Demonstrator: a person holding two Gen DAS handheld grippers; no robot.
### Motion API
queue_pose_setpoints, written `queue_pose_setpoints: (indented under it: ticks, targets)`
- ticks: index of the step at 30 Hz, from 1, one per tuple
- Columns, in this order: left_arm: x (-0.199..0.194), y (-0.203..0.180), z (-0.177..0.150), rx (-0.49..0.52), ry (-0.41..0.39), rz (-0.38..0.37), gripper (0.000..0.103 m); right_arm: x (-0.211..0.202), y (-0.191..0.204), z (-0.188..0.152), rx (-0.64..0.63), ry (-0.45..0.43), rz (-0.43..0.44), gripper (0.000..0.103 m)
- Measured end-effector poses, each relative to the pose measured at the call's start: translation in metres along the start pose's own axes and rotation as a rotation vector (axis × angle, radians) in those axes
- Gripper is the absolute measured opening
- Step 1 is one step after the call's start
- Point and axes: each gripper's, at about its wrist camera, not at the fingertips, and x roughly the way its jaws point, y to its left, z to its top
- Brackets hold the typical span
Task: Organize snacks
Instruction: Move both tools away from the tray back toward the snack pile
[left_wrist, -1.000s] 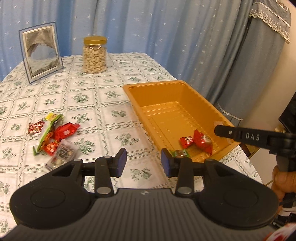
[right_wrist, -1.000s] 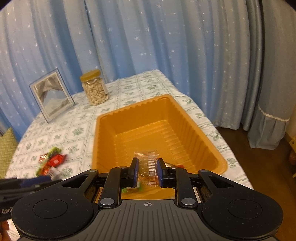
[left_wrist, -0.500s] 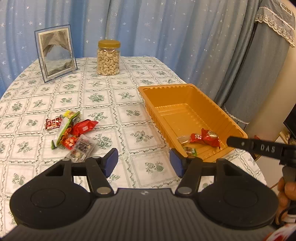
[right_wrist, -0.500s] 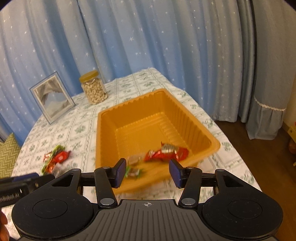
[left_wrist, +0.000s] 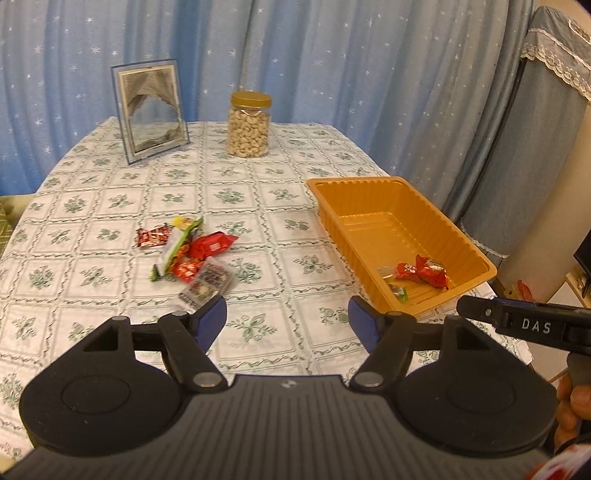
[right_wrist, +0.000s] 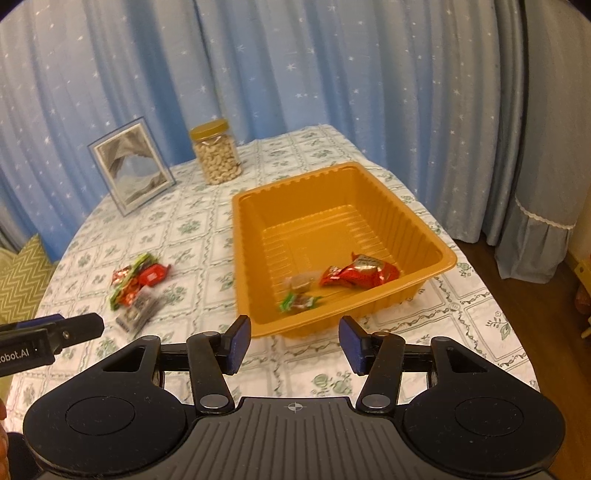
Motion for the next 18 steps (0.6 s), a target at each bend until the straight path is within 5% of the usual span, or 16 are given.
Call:
queue_pose_setpoints:
  ticks: [18]
  targets:
    - [-0.022, 0.018, -0.007, -0.034, -0.024, 0.025, 0.084, -0.008, 0.02, -0.006, -0.049, 0.005, 0.007, 0.056]
